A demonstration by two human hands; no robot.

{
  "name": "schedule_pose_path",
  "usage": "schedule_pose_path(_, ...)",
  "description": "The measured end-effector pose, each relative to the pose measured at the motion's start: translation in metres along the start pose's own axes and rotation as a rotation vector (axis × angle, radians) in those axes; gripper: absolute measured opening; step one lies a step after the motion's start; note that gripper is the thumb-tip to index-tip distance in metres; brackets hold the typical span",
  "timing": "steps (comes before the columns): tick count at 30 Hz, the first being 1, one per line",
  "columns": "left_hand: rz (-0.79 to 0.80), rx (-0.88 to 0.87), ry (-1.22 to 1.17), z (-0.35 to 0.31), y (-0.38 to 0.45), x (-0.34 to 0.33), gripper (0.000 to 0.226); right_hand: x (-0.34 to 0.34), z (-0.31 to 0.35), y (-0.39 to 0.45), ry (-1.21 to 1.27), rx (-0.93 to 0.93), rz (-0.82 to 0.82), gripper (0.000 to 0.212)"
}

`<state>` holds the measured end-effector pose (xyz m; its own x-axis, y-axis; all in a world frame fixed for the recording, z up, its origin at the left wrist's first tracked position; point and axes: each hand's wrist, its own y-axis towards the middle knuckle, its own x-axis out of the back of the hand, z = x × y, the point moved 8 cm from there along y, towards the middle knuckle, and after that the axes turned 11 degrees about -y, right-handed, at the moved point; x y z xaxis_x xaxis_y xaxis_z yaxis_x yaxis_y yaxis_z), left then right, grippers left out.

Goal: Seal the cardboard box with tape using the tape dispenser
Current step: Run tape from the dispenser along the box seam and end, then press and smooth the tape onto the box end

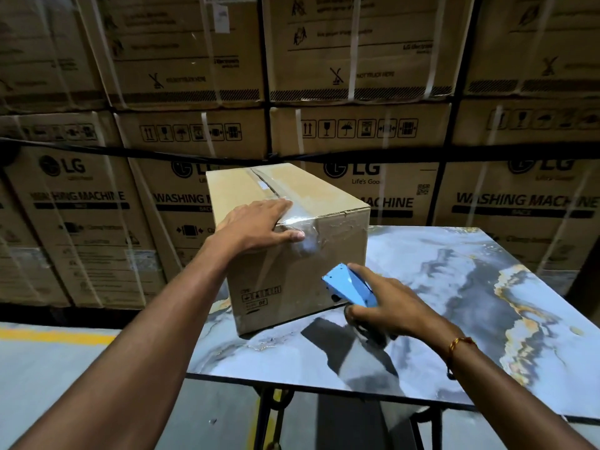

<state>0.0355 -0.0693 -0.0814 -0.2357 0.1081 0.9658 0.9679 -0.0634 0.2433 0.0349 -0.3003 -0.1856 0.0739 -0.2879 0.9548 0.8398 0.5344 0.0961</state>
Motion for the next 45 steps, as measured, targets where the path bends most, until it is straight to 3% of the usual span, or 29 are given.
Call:
schedule_pose_path(3, -0.003, 0.002, 0.006, 0.001, 0.001, -0.001, 0.092, -0.01, -0.012, -0.005, -0.159, 0.095, -0.04, 0.094)
schedule_pose_path(8, 0.009, 0.014, 0.008, 0.001, 0.0, -0.002, 0.097, -0.03, -0.018, -0.018, -0.452, 0.157, -0.146, 0.086)
schedule_pose_path(18, 0.015, 0.013, -0.004, -0.002, -0.004, 0.002, 0.102, -0.057, -0.025, -0.025, -0.537, 0.195, -0.288, 0.08)
schedule_pose_path(24, 0.019, 0.014, -0.005, -0.004, -0.006, 0.003, 0.101, -0.066, -0.025, -0.029, -0.516, 0.23, -0.293, 0.057)
schedule_pose_path(30, 0.023, 0.011, 0.005, -0.004, -0.005, 0.002, 0.103, -0.051, -0.019, -0.029, -0.519, 0.17, -0.407, 0.041)
schedule_pose_path(33, 0.02, 0.01, 0.008, -0.002, -0.004, 0.001, 0.105, -0.032, -0.009, -0.013, -0.305, 0.166, -0.437, 0.04)
schedule_pose_path(37, 0.013, 0.016, 0.001, -0.003, -0.004, 0.002, 0.104, 0.013, 0.013, 0.016, 0.344, 0.118, -0.437, 0.023)
schedule_pose_path(40, 0.02, 0.02, 0.001, -0.003, -0.003, 0.002, 0.102, 0.032, 0.033, 0.04, 0.77, 0.044, -0.311, 0.03)
schedule_pose_path(42, 0.011, 0.014, 0.008, -0.002, -0.001, 0.001, 0.093, 0.036, 0.044, 0.053, 0.926, -0.006, -0.224, 0.041)
schedule_pose_path(45, -0.006, 0.004, 0.018, -0.003, -0.001, 0.002, 0.085, 0.034, 0.057, 0.068, 0.973, -0.048, -0.138, 0.046)
